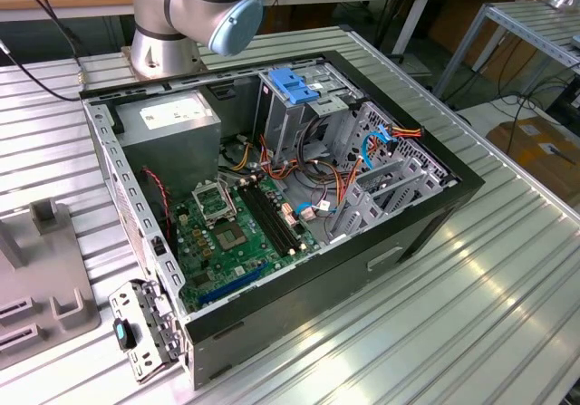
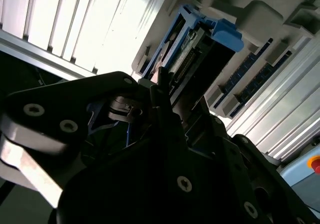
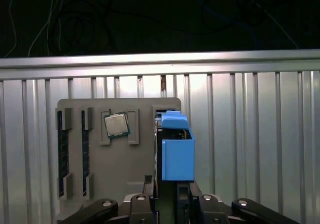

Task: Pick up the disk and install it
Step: 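Pick up the disk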

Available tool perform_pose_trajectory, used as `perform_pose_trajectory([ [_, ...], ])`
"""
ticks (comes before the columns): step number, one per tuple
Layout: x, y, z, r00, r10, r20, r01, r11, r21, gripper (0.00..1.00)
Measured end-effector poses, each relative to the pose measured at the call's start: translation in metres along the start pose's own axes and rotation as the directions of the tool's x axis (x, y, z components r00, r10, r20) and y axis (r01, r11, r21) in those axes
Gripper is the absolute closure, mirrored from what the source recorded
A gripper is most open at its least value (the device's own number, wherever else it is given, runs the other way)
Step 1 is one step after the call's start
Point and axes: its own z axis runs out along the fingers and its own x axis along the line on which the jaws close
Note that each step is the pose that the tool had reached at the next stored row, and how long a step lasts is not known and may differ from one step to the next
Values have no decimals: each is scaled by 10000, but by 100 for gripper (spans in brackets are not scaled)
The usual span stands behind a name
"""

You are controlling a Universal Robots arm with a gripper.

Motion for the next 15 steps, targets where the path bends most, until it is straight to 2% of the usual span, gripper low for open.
perform_pose_trajectory([
  [2,0,-1,-22,10000,0,0,0,10000,-1,65],
  [5,0,0,-123,10000,0,1,0,10000,2,65],
  [9,-1,-1,-214,10000,0,1,0,10000,3,65],
  [12,-2,-1,-357,10000,-1,1,1,10000,2,65],
  [15,-3,-1,-433,10000,-1,1,1,10000,1,65],
])
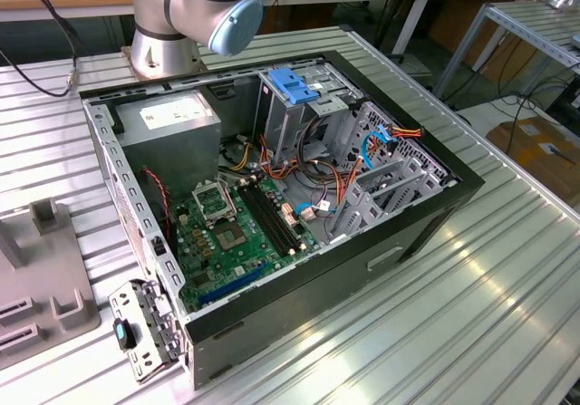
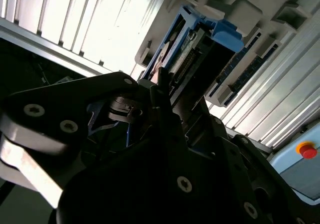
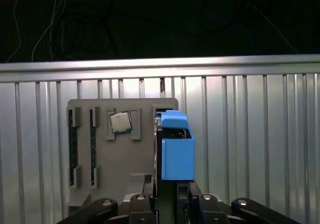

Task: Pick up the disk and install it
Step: 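Pick up the disk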

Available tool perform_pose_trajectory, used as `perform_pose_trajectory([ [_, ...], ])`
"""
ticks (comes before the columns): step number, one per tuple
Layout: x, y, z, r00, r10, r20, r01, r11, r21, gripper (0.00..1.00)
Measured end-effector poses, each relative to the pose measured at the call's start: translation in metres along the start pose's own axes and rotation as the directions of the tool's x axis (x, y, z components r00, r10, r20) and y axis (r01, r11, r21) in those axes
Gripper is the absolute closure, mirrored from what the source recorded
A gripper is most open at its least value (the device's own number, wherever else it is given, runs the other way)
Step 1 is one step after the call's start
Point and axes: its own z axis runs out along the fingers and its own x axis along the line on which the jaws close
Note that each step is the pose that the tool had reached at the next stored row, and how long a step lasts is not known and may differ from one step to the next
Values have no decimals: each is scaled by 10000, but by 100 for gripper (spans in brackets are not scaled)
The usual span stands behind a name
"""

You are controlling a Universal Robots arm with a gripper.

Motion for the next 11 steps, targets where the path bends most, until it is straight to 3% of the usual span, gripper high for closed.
perform_pose_trajectory([
  [6,-3,0,-162,10000,0,1,0,10000,1,65],
  [11,-7,0,-343,10000,1,-2,-1,10000,0,65],
])
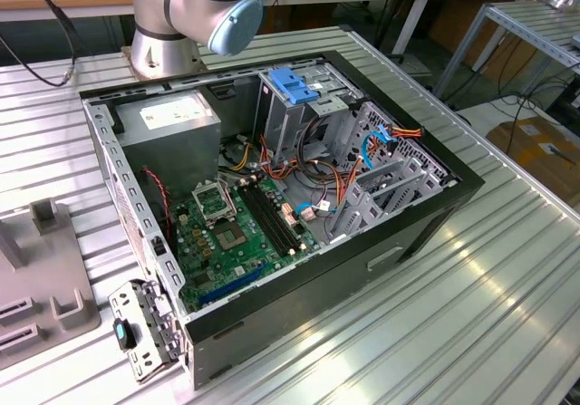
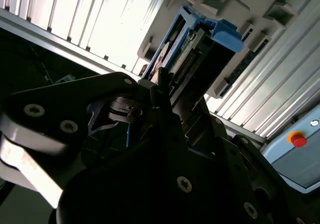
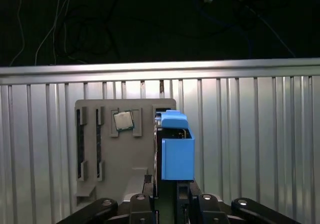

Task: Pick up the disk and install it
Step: 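Pick up the disk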

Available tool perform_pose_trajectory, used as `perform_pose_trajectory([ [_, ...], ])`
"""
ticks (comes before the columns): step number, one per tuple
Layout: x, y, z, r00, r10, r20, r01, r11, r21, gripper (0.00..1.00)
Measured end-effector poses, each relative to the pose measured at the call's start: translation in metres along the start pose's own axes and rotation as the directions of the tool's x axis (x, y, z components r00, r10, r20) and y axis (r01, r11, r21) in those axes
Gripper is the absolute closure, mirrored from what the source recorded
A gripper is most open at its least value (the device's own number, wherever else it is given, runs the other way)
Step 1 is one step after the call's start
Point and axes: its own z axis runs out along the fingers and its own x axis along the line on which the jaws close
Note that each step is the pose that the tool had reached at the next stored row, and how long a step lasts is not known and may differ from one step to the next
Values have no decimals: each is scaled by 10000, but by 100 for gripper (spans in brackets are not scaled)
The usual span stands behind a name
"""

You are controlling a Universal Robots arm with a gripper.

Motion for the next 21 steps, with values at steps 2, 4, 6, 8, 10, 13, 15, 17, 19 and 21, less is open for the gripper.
perform_pose_trajectory([
  [2,-1,-1,-46,10000,-1,0,1,10000,1,65],
  [4,-2,0,-91,10000,0,1,0,10000,1,65],
  [6,-4,0,-152,10000,0,0,0,10000,1,65],
  [8,-6,0,-222,10000,0,1,0,10000,1,65],
  [10,-8,0,-267,10000,0,0,0,10000,0,65],
  [13,-12,0,-325,10000,0,1,0,10000,2,65],
  [15,-15,0,-376,10000,0,0,0,10000,0,65],
  [17,-16,0,-409,10000,0,0,0,10000,1,65],
  [19,-17,0,-429,10000,0,0,0,10000,1,65],
  [21,-17,0,-450,10000,0,0,0,10000,1,65],
])
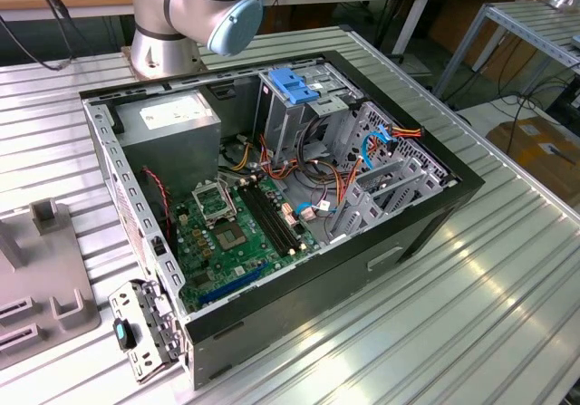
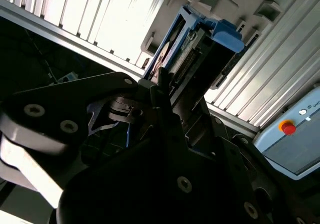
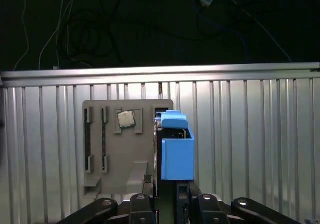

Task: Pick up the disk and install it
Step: 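Pick up the disk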

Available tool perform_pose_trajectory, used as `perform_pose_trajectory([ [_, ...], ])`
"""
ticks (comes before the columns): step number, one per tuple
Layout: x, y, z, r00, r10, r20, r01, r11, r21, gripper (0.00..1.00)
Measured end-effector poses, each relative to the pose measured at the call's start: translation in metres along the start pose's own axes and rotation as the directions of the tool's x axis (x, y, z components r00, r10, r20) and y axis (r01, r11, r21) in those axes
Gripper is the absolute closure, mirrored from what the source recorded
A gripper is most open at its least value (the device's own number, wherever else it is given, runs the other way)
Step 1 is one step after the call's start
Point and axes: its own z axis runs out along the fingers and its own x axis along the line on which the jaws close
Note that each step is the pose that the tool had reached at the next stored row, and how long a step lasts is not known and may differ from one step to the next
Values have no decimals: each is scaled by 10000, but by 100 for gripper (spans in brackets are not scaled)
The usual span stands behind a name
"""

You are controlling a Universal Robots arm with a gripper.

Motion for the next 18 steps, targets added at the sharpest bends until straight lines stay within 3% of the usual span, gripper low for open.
perform_pose_trajectory([
  [9,-1,-2,-19,10000,1,-1,-1,10000,-1,65],
  [18,-3,-74,-18,10000,0,0,0,10000,-1,65],
])
